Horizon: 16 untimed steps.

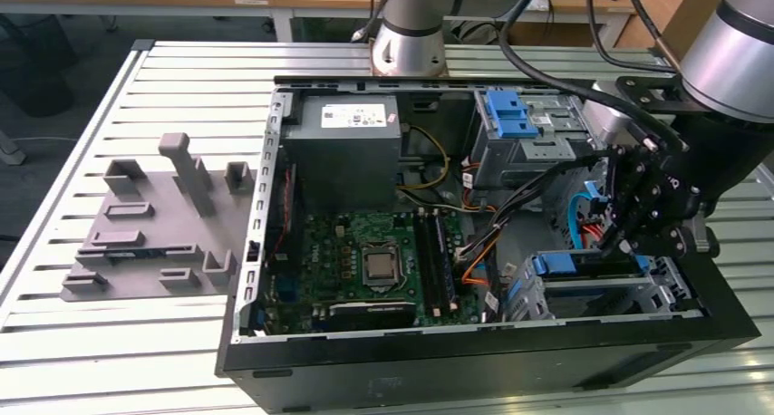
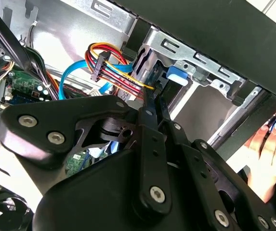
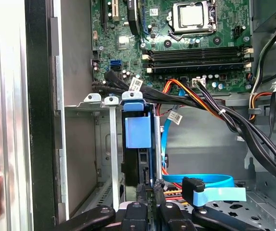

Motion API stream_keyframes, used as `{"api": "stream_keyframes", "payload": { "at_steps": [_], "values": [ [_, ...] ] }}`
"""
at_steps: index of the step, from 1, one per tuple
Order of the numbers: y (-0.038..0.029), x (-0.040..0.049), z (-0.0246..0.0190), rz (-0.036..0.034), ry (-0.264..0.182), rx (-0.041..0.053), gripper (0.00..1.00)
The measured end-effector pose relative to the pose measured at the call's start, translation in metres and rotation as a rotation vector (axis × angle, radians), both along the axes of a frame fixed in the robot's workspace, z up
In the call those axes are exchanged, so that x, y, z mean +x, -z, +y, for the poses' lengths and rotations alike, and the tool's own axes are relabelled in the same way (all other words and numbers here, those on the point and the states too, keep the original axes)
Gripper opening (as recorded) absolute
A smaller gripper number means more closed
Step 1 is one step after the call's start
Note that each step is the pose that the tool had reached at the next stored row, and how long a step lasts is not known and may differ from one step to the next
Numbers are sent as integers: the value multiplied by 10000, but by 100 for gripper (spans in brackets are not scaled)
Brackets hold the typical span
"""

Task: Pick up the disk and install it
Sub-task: 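Insert the first disk wire, then insert the second disk wire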

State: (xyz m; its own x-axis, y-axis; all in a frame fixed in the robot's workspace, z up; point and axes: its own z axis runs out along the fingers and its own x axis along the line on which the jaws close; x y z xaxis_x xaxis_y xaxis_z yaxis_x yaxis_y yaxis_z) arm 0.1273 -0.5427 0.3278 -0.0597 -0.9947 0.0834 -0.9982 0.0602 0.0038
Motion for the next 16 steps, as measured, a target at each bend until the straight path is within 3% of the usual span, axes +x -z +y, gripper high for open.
{"api": "stream_keyframes", "payload": {
  "at_steps": [7,8,13,16],
  "values": [
    [-5,0,0,0,0,8,18],
    [-19,0,0,0,0,13,24],
    [-133,0,0,9,-1,40,24],
    [-141,0,0,11,-1,46,24]
  ]
}}
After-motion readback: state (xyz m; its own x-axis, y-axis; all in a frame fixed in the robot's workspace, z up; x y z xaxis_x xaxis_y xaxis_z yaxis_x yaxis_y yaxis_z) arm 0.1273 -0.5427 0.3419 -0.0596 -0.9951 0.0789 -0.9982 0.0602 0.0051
